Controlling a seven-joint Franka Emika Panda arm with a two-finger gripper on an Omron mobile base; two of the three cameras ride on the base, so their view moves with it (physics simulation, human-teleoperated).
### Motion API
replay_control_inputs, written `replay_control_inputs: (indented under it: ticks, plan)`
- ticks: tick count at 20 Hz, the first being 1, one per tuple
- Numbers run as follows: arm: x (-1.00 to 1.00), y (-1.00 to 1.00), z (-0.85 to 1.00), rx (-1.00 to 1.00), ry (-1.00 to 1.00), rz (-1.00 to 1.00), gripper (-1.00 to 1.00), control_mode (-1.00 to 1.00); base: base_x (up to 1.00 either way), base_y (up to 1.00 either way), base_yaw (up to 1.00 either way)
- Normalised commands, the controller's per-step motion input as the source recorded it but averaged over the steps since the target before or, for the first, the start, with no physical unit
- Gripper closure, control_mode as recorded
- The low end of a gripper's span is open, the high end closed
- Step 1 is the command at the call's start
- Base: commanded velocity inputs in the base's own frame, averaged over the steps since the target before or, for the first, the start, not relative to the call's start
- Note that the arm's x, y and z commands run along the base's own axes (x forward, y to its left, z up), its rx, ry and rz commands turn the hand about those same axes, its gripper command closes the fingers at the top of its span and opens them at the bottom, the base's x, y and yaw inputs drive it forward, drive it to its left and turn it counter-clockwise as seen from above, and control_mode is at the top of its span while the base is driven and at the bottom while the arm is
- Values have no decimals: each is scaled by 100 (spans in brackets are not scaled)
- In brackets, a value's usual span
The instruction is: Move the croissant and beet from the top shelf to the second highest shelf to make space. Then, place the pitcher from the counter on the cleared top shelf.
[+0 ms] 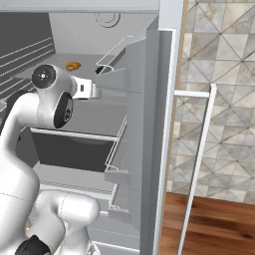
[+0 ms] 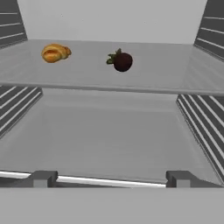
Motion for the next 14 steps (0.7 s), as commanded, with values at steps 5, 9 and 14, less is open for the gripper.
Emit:
replay_control_inputs:
  ticks: [5,9,14]
  plan:
    - [4,0,54,5,-9,0,-100,-100,0,0,0]
    - [35,-1,31,7,0,0,-100,-100,0,0,0]
    - [51,0,27,1,7,0,-100,-100,0,0,0]
